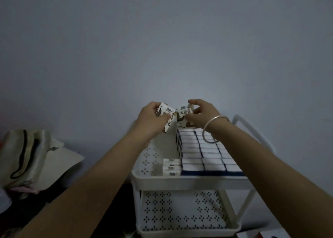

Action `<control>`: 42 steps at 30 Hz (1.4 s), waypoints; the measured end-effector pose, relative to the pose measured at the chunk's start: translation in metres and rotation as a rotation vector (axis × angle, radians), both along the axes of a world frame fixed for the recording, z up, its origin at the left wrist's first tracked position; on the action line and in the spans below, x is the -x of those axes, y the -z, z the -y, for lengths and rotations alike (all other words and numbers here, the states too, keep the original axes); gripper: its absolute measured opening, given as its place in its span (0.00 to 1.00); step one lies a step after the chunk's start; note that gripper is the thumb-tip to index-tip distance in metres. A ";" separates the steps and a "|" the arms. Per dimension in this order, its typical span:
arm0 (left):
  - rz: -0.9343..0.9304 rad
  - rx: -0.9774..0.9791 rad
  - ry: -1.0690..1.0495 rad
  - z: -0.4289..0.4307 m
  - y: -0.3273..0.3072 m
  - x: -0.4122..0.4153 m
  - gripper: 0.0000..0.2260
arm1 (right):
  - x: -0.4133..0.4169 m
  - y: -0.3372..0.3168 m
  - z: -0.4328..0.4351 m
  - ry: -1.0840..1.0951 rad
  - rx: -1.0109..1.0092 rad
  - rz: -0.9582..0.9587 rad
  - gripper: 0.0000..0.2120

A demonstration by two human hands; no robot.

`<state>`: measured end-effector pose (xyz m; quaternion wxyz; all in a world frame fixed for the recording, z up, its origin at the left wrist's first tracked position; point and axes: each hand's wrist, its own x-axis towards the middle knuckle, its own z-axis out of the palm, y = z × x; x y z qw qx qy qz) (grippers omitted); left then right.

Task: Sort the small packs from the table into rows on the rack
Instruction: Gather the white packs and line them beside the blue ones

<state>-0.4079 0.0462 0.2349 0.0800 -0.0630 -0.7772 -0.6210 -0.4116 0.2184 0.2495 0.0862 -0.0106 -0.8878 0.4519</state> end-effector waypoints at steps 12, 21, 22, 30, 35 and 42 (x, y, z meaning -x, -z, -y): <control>-0.138 0.778 -0.207 0.004 0.030 0.003 0.16 | 0.016 0.036 0.028 0.026 -0.521 -0.063 0.16; 0.005 0.845 0.294 -0.004 0.056 -0.009 0.14 | 0.022 0.034 0.017 -0.125 -0.501 -0.036 0.15; 0.032 0.817 0.338 -0.005 0.058 -0.010 0.15 | 0.021 0.035 0.019 -0.109 -0.586 -0.098 0.13; 0.146 0.468 0.133 0.006 0.078 -0.020 0.17 | 0.018 0.045 0.033 -0.385 -1.026 -0.112 0.12; 0.055 0.472 -0.085 0.000 0.094 -0.033 0.10 | 0.016 0.049 0.039 -0.453 -1.091 0.011 0.15; -0.041 0.546 -0.085 0.001 0.096 -0.043 0.10 | 0.013 0.049 0.032 -0.537 -0.980 0.138 0.13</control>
